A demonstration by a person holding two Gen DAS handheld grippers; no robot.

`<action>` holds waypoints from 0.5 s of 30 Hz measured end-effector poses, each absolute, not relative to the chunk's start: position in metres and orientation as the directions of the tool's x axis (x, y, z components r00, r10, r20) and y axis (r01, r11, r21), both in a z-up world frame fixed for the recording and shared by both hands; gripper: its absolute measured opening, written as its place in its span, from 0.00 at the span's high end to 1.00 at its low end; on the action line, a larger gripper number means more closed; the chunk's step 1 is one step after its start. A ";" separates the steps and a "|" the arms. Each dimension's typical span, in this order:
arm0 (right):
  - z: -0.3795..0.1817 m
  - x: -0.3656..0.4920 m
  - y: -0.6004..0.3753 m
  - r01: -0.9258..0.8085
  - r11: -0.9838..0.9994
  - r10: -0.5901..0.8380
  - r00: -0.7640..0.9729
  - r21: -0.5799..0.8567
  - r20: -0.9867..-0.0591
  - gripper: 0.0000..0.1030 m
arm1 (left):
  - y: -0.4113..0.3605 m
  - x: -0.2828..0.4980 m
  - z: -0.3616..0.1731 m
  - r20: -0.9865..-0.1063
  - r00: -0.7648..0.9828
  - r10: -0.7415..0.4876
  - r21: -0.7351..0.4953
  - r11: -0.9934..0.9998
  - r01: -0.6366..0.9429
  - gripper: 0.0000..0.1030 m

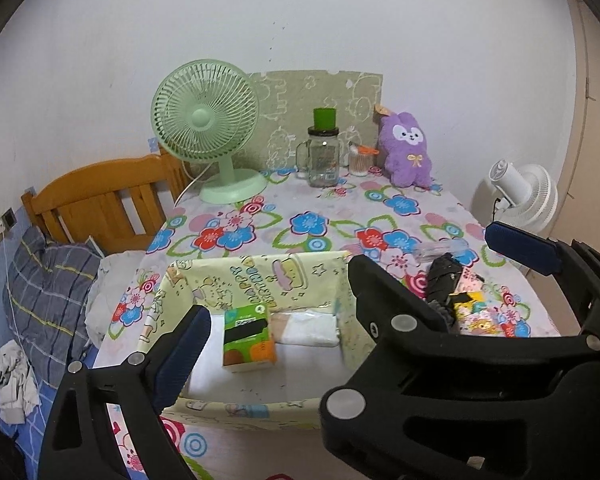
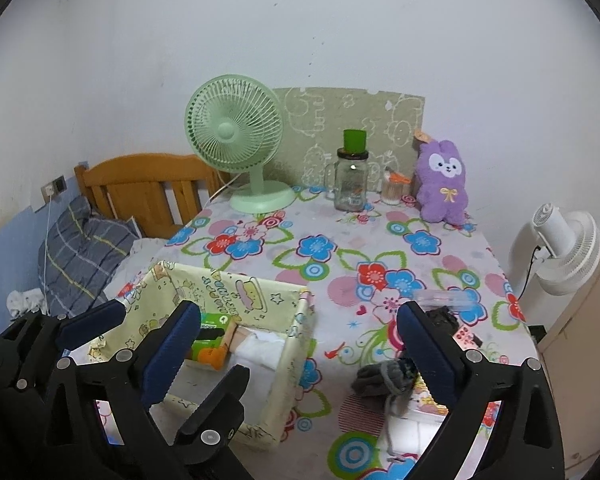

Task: Organize soft objects
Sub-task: 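Withdraw both tools from the box back toward the remaining items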

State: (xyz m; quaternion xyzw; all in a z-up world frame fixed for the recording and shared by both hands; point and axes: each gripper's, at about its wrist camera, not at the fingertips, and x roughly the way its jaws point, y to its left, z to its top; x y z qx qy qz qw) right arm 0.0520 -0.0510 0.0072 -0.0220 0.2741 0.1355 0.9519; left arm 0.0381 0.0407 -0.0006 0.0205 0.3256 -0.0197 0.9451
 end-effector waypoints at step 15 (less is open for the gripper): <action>0.024 0.037 -0.092 -0.238 0.971 0.224 0.846 0.034 -0.484 0.00 | 0.006 0.028 0.015 -0.573 0.819 -0.026 0.030 0.998 0.053 0.03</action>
